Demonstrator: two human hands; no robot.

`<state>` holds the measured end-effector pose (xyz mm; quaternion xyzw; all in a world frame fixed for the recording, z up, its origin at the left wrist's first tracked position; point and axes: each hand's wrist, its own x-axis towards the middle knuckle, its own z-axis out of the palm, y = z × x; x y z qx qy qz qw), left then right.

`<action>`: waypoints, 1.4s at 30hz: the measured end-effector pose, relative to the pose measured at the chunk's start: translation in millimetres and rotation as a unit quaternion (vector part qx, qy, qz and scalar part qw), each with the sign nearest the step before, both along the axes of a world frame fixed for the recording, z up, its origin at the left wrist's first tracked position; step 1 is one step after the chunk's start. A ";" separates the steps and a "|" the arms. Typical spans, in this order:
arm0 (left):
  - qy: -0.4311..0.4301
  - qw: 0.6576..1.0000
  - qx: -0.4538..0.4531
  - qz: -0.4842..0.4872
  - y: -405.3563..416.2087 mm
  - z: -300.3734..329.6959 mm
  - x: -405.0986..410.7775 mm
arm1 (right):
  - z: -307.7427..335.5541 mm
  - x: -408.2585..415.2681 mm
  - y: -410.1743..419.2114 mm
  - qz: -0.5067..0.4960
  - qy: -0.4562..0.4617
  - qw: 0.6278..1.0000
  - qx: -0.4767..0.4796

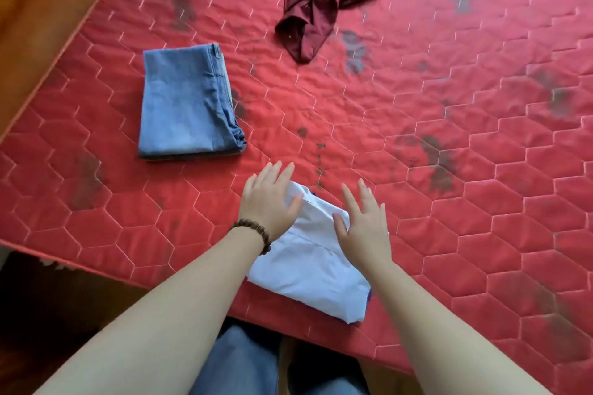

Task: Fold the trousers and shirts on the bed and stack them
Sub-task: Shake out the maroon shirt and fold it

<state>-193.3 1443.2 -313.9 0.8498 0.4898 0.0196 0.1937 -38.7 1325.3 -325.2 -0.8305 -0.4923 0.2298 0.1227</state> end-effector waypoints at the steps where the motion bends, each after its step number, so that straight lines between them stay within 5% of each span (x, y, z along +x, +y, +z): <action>1: -0.008 1.000 0.007 0.006 14.7 2.8 4.1 | 3.2 2.2 17.4 -0.001 -0.001 1.000 0.013; 11: -0.003 0.999 0.032 -0.020 194.4 -29.1 27.8 | -22.2 28.9 211.5 -0.002 -0.043 0.999 0.010; 26: 0.057 0.993 0.074 -0.075 380.8 -167.7 120.7 | -156.6 131.3 410.5 0.076 -0.107 0.991 0.004; 34: -0.058 0.992 0.045 -0.103 428.3 -226.9 192.5 | -213.3 153.6 489.5 0.083 -0.049 0.993 0.062; 42: -0.170 0.981 0.096 -0.019 425.5 -234.9 201.0 | -225.9 142.3 495.6 -0.047 -0.049 0.981 0.184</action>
